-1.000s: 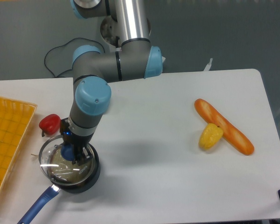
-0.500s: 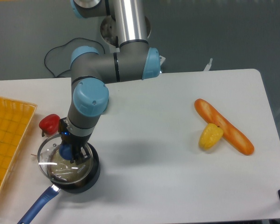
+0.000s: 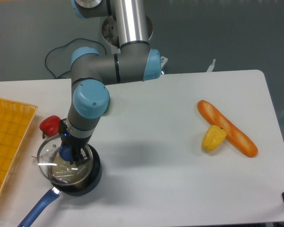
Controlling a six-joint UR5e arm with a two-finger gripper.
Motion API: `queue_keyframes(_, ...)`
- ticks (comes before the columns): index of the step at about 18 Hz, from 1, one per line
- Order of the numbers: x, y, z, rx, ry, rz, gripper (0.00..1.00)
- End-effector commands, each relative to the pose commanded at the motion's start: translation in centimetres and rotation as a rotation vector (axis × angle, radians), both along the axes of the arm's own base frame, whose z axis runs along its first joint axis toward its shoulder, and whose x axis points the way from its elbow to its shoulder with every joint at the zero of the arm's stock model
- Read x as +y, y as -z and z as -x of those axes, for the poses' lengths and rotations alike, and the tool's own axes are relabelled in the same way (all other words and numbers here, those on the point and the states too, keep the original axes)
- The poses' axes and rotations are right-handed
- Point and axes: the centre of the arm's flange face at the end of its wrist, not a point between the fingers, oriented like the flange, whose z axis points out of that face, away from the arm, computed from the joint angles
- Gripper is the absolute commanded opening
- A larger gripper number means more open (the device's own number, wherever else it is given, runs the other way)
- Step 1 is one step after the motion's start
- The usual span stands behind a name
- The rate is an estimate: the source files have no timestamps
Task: Close the pot lid
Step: 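Press and adjust the lid by its knob to seat it on the pan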
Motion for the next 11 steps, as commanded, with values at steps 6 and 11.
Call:
queue_keyframes(6, 0.33, 0.66, -0.34, -0.007, -0.012, 0.013, 0.49)
queue_keyframes(11, 0.38, 0.83, -0.32, -0.009, -0.012, 0.014, 0.49)
